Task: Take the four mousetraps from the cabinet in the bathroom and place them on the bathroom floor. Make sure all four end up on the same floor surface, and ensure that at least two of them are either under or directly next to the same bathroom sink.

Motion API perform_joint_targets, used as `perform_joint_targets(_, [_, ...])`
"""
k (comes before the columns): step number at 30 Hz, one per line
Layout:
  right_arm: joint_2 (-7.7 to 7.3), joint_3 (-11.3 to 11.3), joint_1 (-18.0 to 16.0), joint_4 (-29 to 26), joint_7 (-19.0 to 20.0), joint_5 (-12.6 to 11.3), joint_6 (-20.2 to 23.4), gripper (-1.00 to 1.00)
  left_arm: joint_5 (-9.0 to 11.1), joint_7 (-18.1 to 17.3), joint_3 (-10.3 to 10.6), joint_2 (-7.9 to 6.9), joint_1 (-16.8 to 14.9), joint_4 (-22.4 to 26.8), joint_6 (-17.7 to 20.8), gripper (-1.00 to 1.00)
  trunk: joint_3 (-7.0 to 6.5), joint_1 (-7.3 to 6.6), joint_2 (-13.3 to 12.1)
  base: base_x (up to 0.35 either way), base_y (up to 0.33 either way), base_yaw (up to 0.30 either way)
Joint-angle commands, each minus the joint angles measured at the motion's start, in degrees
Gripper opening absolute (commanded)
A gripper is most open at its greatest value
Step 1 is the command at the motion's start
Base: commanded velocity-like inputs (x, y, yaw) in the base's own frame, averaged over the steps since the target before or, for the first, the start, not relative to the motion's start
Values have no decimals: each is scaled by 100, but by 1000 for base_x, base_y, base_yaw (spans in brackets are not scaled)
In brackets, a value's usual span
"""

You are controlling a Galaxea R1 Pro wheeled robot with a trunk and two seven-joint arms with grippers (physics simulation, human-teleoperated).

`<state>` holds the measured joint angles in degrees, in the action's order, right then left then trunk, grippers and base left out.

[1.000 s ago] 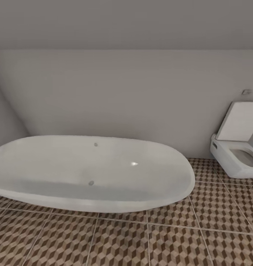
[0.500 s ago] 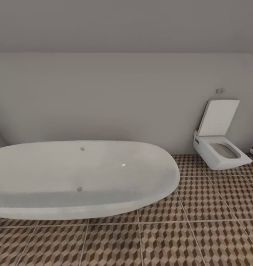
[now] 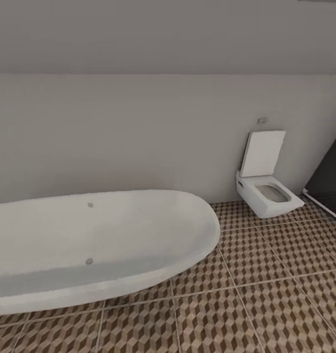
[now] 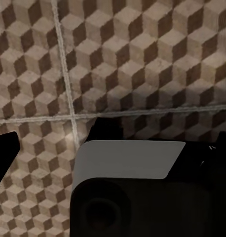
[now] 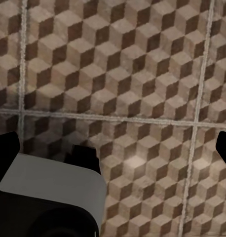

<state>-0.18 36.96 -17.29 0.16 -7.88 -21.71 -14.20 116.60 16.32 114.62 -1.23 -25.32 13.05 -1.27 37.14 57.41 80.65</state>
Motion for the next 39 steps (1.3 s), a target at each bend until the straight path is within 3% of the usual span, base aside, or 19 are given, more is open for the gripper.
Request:
perform_joint_targets(1, [1,48,-2,2,-12,-45,-14,100,21,38,34,-7,-8,24,-13,100,-2,0,3,0,0,-248])
perform_joint_targets(39, [-3,48,-2,2,-12,-53,-15,100,21,38,34,-9,-8,23,-13,100,-226,0,3,0,0,-250])
